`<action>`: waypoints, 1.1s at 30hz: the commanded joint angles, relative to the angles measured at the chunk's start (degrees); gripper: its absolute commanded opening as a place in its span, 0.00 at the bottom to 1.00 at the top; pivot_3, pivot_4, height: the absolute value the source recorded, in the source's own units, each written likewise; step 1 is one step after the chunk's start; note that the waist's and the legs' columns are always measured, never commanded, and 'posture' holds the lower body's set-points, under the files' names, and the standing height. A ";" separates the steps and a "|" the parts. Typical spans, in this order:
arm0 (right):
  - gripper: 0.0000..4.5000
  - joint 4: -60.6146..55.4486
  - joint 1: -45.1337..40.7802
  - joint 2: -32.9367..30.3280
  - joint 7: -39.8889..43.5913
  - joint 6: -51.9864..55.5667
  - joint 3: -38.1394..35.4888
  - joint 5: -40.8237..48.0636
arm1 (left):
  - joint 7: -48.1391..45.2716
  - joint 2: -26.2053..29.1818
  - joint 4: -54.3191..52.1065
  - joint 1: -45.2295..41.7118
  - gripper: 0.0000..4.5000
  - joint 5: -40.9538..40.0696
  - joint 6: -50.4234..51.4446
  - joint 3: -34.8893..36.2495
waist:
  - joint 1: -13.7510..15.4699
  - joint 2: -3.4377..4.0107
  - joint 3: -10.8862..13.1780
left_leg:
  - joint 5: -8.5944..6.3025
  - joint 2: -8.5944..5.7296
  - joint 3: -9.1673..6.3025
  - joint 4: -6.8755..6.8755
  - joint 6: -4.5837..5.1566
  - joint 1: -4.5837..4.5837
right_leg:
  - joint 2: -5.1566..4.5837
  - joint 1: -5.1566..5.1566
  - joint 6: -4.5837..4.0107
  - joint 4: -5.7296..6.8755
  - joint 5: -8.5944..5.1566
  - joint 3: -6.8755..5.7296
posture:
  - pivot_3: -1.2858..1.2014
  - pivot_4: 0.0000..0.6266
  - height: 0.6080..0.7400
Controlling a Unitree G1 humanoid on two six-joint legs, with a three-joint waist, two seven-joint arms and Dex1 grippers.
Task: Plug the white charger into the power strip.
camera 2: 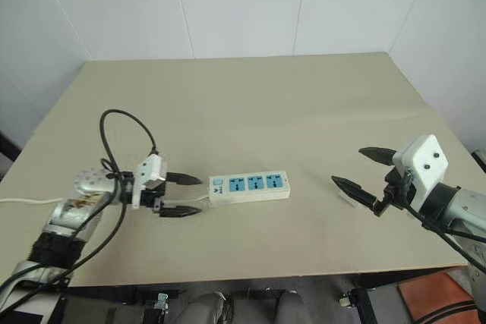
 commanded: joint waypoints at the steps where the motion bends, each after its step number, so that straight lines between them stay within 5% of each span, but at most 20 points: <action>1: 1.00 -0.84 -0.48 -0.87 -0.06 -0.99 -1.02 0.05 | 0.68 -1.01 -1.94 -1.82 1.00 -4.44 0.75 4.01 | 0.06 0.01 -0.01 | 0.00 0.00 0.00 0.00 0.00 0.01 | 0.00 0.01 0.00 -0.01 0.00 0.00 | 0.52 0.24 1.00; 9: 1.00 0.24 -3.59 -0.56 -0.74 -1.19 1.24 0.02 | 3.82 -13.83 4.74 -5.79 1.00 -1.99 -6.19 0.38 | 0.27 -0.03 -0.02 | -0.01 -0.03 0.01 0.03 0.01 0.04 | -0.02 0.16 0.02 -0.10 0.02 -0.03 | 0.52 0.24 1.00; 19: 1.00 -0.24 -4.17 -0.11 -1.25 -1.14 1.47 0.52 | 2.67 -18.18 22.04 -10.46 1.00 5.22 -20.39 -3.02 | 0.36 -0.04 -0.02 | -0.01 -0.03 0.08 0.03 0.02 0.06 | -0.01 0.15 0.01 -0.09 0.03 0.02 | 0.52 0.24 1.00; 33: 1.00 -2.00 -2.99 -0.15 -1.36 -0.22 0.26 1.78 | 1.24 -20.84 34.52 -12.85 1.00 7.23 -26.78 -2.90 | 0.46 -0.05 -0.03 | -0.01 -0.04 0.08 0.05 0.03 0.09 | -0.01 0.18 0.02 -0.06 0.03 0.02 | 0.52 0.24 1.00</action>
